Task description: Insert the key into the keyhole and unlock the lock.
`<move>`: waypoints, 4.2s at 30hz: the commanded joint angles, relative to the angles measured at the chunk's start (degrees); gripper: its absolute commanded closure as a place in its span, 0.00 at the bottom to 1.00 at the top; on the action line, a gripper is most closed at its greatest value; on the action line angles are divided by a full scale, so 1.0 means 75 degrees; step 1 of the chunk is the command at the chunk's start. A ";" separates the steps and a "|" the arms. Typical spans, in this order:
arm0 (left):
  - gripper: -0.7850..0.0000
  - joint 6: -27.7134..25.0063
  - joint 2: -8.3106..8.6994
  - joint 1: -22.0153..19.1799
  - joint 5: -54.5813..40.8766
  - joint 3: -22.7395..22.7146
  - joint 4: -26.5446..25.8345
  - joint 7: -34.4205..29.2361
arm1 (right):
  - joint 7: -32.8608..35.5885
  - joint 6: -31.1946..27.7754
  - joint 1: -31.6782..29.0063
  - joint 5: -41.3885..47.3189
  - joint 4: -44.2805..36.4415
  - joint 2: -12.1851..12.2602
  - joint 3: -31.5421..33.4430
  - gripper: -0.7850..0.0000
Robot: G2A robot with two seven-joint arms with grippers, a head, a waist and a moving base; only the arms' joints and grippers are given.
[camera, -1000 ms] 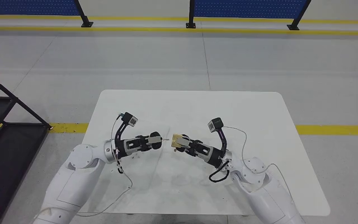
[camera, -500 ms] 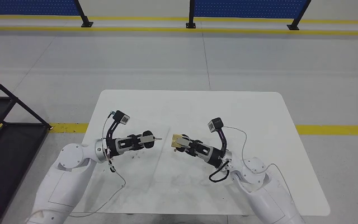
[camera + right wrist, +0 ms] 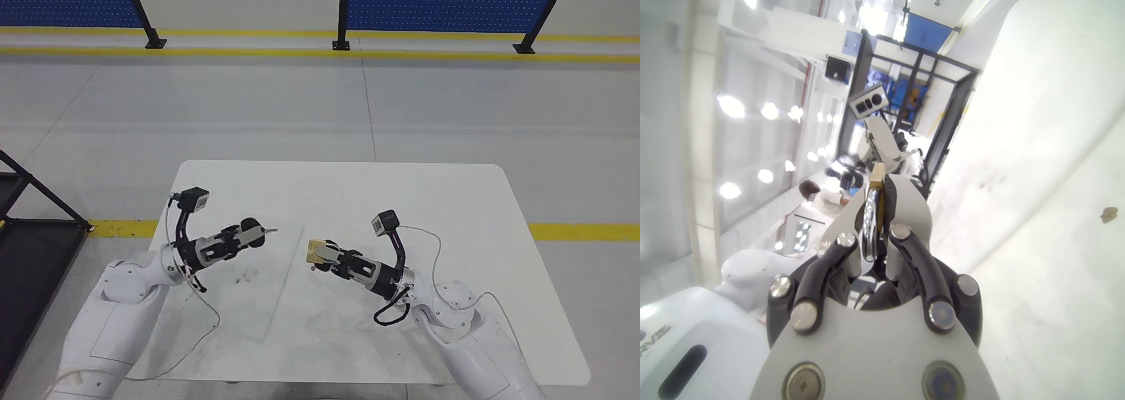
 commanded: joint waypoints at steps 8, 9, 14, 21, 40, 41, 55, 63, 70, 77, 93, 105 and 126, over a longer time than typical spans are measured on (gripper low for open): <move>1.00 -0.1332 0.0365 -0.0288 0.3255 0.0437 -0.0426 0.1412 | 0.0000 0.0000 0.0000 0.0000 0.0000 0.0000 0.0000 1.00; 1.00 -0.1332 0.0379 -0.0338 0.3320 0.0405 -0.0536 0.1462 | 0.0000 0.0000 0.0000 0.0000 0.0000 0.0000 0.0000 1.00; 1.00 -0.1332 0.0447 -0.0460 0.4327 0.0392 -0.1000 0.2028 | 0.0000 0.0000 0.0000 0.0000 0.0000 0.0000 0.0000 1.00; 1.00 -0.1332 0.0572 -0.0561 0.5194 0.0862 -0.0673 0.3197 | 0.0000 0.0000 0.0000 0.0000 0.0000 0.0000 0.0000 1.00; 1.00 -0.1332 0.0542 -0.0623 0.8495 0.0651 -0.0706 0.5331 | 0.0000 0.0000 0.0000 0.0000 0.0000 0.0000 0.0000 1.00; 1.00 -0.1332 0.0569 -0.0643 0.9252 0.0660 -0.0857 0.5646 | 0.0000 0.0000 0.0000 0.0000 0.0000 0.0000 0.0000 1.00; 1.00 0.1656 0.1058 -0.1067 1.9516 0.1516 0.0296 1.4134 | 0.0000 0.0000 0.0000 0.0000 0.0000 0.0000 0.0000 1.00; 1.00 0.3760 0.1014 -0.1878 2.0687 0.2087 0.1343 1.6010 | 0.0000 0.0000 0.0000 0.0000 0.0000 0.0000 0.0000 1.00; 1.00 0.4808 0.0928 -0.2374 2.1068 0.2452 0.1603 1.6715 | 0.0000 0.0000 0.0000 0.0000 0.0000 0.0000 0.0000 1.00; 1.00 0.4688 0.0874 -0.2534 2.0836 0.2543 0.1907 1.6624 | 0.0000 0.0000 0.0000 0.0000 0.0000 0.0000 0.0000 1.00; 1.00 0.5937 0.0914 -0.2438 2.1891 0.2642 0.1209 1.6571 | 0.0000 0.0000 0.0000 0.0000 0.0000 0.0000 0.0000 1.00; 1.00 0.8887 0.0974 -0.2300 2.3249 0.2566 0.0790 1.6665 | 0.0000 0.0000 0.0000 0.0000 0.0000 0.0000 0.0000 1.00; 1.00 1.0083 0.0900 -0.2626 2.3248 0.2675 0.1005 1.6962 | 0.0000 0.0000 0.0000 0.0000 0.0000 0.0000 0.0000 1.00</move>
